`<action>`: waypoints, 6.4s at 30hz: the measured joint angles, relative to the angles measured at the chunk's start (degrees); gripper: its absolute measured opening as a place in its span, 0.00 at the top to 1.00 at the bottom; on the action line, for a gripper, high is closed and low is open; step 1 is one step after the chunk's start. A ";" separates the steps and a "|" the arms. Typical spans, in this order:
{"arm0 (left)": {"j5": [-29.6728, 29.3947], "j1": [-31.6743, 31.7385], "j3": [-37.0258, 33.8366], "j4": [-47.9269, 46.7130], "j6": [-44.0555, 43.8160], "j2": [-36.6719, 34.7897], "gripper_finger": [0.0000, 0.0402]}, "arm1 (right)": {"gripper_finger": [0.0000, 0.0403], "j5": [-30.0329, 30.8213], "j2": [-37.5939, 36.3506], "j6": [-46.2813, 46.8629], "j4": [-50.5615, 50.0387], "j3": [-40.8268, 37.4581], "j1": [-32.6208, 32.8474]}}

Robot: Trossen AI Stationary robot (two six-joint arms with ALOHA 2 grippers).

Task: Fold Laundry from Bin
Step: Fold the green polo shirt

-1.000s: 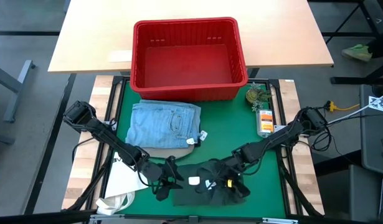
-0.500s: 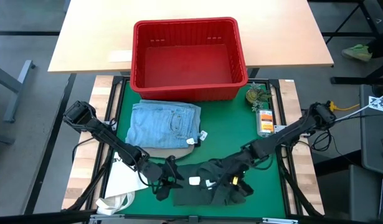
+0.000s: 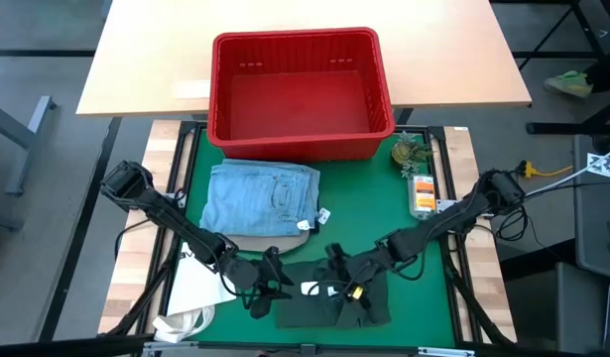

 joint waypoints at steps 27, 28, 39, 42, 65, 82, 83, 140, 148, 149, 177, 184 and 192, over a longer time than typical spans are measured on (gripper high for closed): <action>2.09 -0.14 0.02 0.19 -0.24 3.06 0.60 | 0.66 -4.76 4.95 -5.81 -6.58 0.02 -8.61; 2.02 -0.15 0.02 0.08 -0.19 3.47 0.60 | 0.67 -4.74 5.32 -5.81 -7.07 0.04 -8.60; 2.39 -0.13 0.02 1.20 0.03 8.99 0.60 | 0.97 -4.72 6.24 -7.39 -9.99 -0.04 -8.59; 3.74 0.02 0.00 2.22 -0.17 10.39 0.60 | 0.95 -5.63 6.24 -7.40 -13.41 -0.04 -8.59; 3.33 0.00 0.00 1.66 -0.50 10.62 0.60 | 0.99 -22.10 5.79 -12.85 -48.66 0.02 -5.75; -5.55 3.40 0.00 15.54 7.14 12.77 0.60 | 0.95 -21.79 5.79 -11.34 -47.11 0.00 -5.94; -5.42 4.05 0.00 18.42 7.93 13.72 0.60 | 0.95 -21.76 5.79 -11.34 -47.03 0.00 -5.94; 2.65 7.85 8.41 22.45 11.91 29.64 0.60 | 0.60 -12.90 6.51 -19.15 -39.26 18.34 -5.48; 2.08 7.85 8.41 22.96 11.87 29.66 0.60 | 0.60 -13.12 8.01 -22.52 -33.08 16.63 -2.40; 2.04 7.85 8.41 22.97 11.89 29.66 0.60 | 0.60 -12.81 8.59 -22.54 -32.77 16.63 -2.04; 2.05 7.82 8.41 23.56 11.85 29.68 0.60 | 0.80 -13.34 15.86 -25.38 -43.90 16.61 1.12; 2.05 7.85 8.41 23.56 11.87 29.68 0.60 | 0.95 -17.94 14.65 -23.75 -50.18 16.63 2.63; 2.05 7.87 8.44 23.56 11.90 29.68 0.60 | 0.91 -19.37 12.98 -20.19 -59.67 16.63 8.28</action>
